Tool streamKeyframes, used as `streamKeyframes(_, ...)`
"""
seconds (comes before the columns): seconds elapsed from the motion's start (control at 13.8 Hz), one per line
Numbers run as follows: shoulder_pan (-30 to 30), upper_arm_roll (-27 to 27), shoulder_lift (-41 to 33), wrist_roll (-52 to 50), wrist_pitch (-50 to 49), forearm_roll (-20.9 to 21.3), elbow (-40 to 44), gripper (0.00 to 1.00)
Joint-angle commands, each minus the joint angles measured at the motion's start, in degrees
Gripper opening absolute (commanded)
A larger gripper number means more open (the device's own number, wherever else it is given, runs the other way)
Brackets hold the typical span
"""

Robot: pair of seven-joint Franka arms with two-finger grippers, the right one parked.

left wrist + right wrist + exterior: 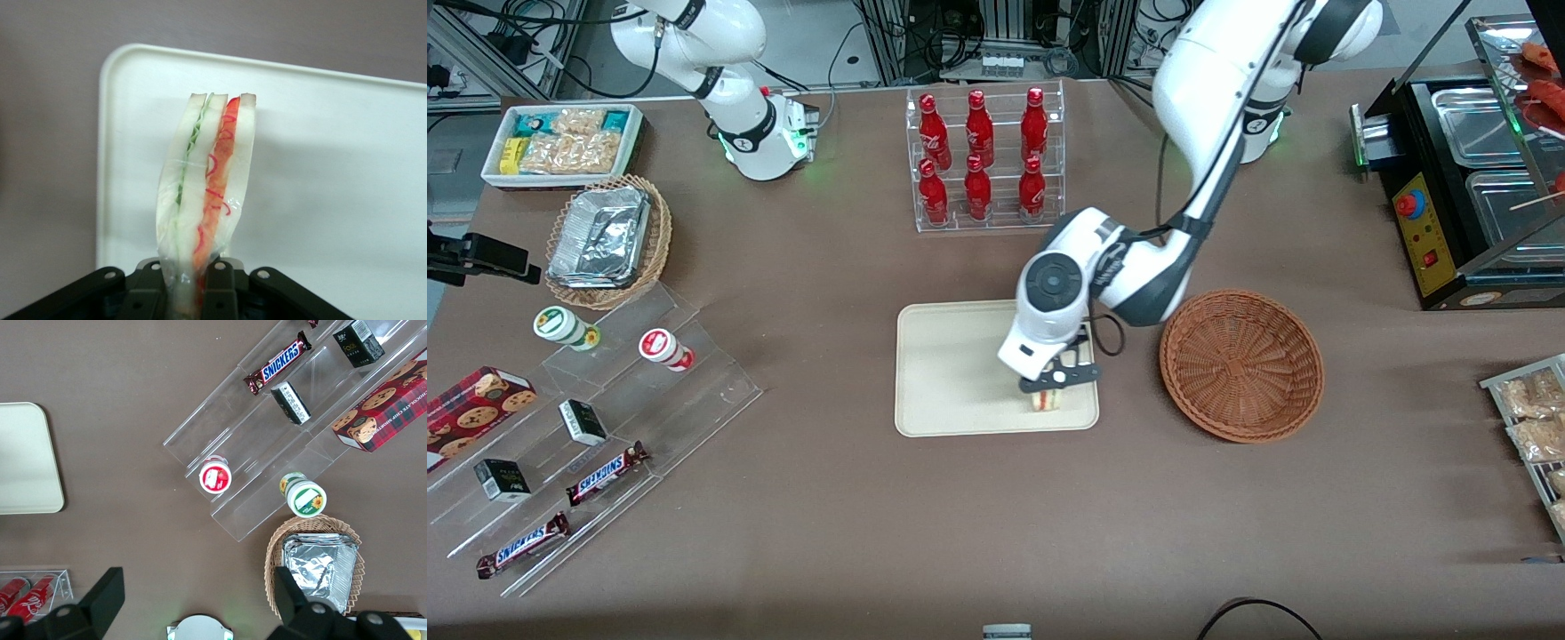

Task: Place sandwich from basket to tray
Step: 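Lift the sandwich and carry it over the cream tray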

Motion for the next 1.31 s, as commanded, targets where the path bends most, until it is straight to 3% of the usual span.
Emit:
streamKeyframes(0.0, -2.97, 0.77, 5.09, -4.63, -3.7, -0.61, 8.64, 0.0)
streamKeyframes(0.29, -6.06, 0.68, 11.77, -10.36, -8.89, -0.61, 17.87, 0.0)
streamKeyframes(0.87, -6.15, -0.29, 14.6, -13.44, -8.81, -0.43, 21.06, 0.0)
streamKeyframes(0.94, -6.06, -0.29, 14.86, -13.44, -8.63, -0.43, 21.06, 0.05)
streamKeyframes(1.02, -6.15, -0.2, 14.86, -13.53, -8.55, -0.43, 21.06, 0.65)
streamKeyframes(1.09, -6.15, -0.2, 14.78, -13.53, -8.55, 0.0, 20.97, 1.0)
streamKeyframes(1.23, -6.76, -0.02, 14.42, -13.53, -8.63, 0.18, 20.97, 1.0)
